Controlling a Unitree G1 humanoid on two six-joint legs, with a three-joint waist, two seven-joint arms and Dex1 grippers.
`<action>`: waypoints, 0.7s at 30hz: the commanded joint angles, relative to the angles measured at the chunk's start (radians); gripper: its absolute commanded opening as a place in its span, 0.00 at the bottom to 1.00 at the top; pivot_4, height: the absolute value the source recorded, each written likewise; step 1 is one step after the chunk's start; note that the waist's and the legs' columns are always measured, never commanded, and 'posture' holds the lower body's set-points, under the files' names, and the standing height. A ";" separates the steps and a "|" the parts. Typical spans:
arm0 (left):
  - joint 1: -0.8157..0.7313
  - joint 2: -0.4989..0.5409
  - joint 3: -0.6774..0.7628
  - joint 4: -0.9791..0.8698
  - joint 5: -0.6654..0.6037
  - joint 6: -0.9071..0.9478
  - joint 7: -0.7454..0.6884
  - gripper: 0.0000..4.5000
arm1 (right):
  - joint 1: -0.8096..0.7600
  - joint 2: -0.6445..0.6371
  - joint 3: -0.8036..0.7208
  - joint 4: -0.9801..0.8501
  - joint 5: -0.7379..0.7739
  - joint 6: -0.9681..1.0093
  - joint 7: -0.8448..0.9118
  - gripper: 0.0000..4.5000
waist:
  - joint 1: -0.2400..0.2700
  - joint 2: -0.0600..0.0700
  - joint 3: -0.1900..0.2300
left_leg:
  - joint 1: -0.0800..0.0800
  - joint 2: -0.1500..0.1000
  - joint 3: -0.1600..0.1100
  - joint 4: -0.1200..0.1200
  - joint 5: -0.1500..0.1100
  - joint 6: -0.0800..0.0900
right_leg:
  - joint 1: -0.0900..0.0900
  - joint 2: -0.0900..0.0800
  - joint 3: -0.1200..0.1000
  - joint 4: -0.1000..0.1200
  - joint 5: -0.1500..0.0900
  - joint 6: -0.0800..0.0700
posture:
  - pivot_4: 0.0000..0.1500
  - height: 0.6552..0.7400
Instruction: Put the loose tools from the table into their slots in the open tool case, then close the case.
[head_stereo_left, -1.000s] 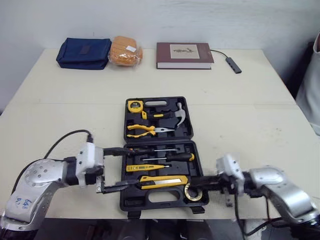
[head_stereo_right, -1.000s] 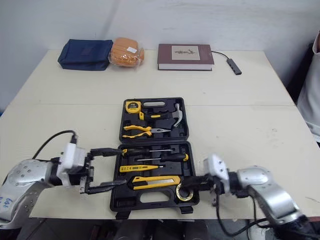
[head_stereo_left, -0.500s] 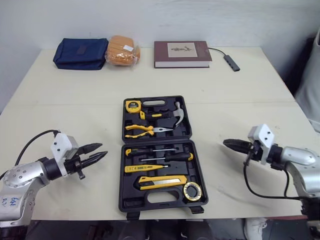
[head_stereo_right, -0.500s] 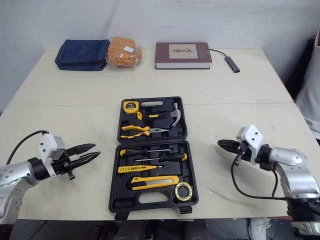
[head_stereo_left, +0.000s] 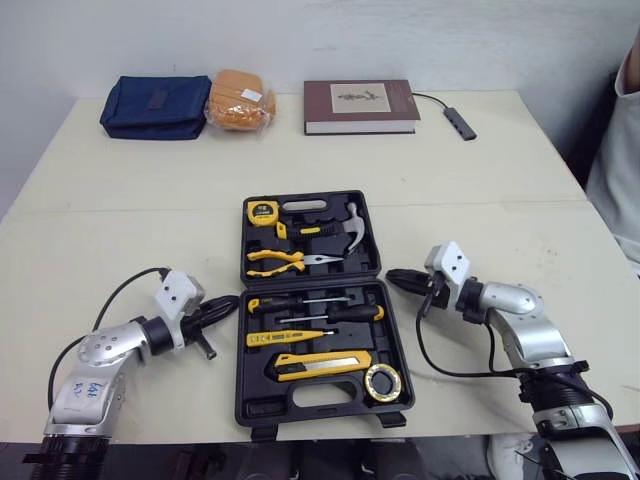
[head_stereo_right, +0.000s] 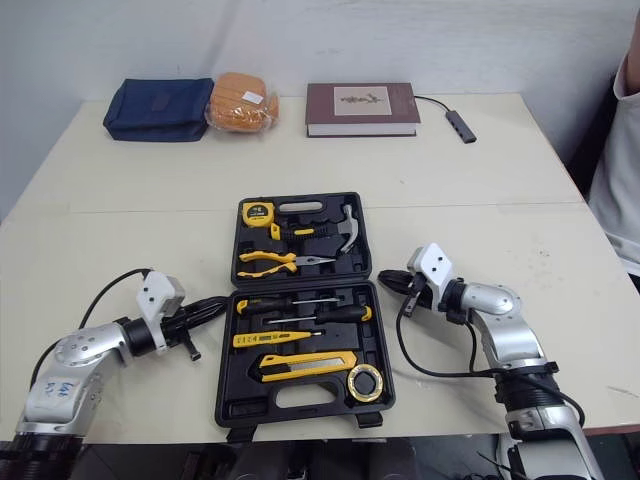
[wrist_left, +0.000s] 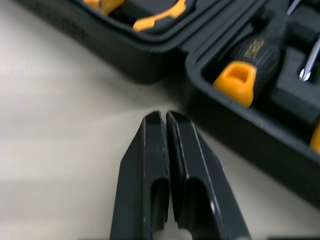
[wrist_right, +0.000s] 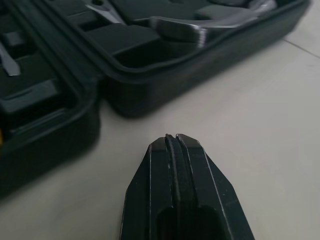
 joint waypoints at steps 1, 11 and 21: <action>-0.031 -0.004 -0.016 -0.036 0.016 0.007 0.020 0.01 | -0.012 -0.016 0.002 -0.044 0.004 0.022 0.025 0.00 | 0.000 0.000 0.000 | 0.000 0.000 0.000 0.000 0.000 0.000 | 0.000 0.000 0.000 0.000 0.000 0.000 | 1.00 1.00; -0.112 -0.038 -0.091 0.012 0.068 0.025 0.045 0.01 | 0.001 -0.028 0.024 -0.128 0.006 0.111 0.063 0.00 | 0.005 0.000 0.000 | 0.000 0.000 0.001 0.000 0.000 0.000 | -0.001 0.000 0.001 0.001 0.000 0.000 | 1.00 1.00; -0.248 -0.098 -0.152 0.148 0.115 -0.018 0.019 0.01 | 0.052 -0.030 -0.011 -0.221 0.038 0.142 0.045 0.00 | 0.027 0.000 0.000 | 0.000 -0.001 0.001 0.001 0.001 0.000 | -0.001 0.000 0.000 0.003 0.000 0.000 | 1.00 1.00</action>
